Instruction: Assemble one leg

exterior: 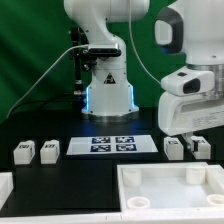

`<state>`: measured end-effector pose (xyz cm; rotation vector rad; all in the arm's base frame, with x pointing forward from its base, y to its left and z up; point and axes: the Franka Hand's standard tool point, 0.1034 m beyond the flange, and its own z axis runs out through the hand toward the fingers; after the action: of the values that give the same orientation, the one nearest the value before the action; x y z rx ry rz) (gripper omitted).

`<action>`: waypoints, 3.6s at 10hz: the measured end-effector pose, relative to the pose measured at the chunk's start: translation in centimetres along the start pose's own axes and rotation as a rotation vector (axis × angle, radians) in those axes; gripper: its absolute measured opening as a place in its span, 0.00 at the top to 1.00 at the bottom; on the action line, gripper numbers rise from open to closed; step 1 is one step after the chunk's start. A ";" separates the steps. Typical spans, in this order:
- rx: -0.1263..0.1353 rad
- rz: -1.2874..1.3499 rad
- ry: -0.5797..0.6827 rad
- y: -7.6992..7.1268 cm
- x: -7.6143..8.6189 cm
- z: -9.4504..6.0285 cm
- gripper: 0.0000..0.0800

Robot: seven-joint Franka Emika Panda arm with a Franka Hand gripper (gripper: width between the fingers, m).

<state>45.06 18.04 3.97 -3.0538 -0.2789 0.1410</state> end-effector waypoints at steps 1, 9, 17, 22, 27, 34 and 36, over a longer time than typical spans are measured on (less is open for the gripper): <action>-0.006 -0.002 -0.063 0.0 -0.4 0.2 0.19; -0.089 0.130 -0.771 -0.8 -2.9 1.8 0.19; -0.122 0.222 -0.795 -1.0 -4.8 3.6 0.19; -0.133 0.210 -0.811 -1.7 -6.1 4.3 0.19; -0.132 0.210 -0.811 -1.7 -6.1 4.3 0.64; -0.123 0.202 -0.796 -1.5 -5.8 4.2 0.64; -0.104 0.209 -0.720 -0.9 -4.2 2.9 0.64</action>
Offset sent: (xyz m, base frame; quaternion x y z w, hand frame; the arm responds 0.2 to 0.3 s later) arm 0.0000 0.0000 0.0000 0.0000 -0.1790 0.0000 0.9838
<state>40.54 18.37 1.57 -2.9891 0.0065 1.2732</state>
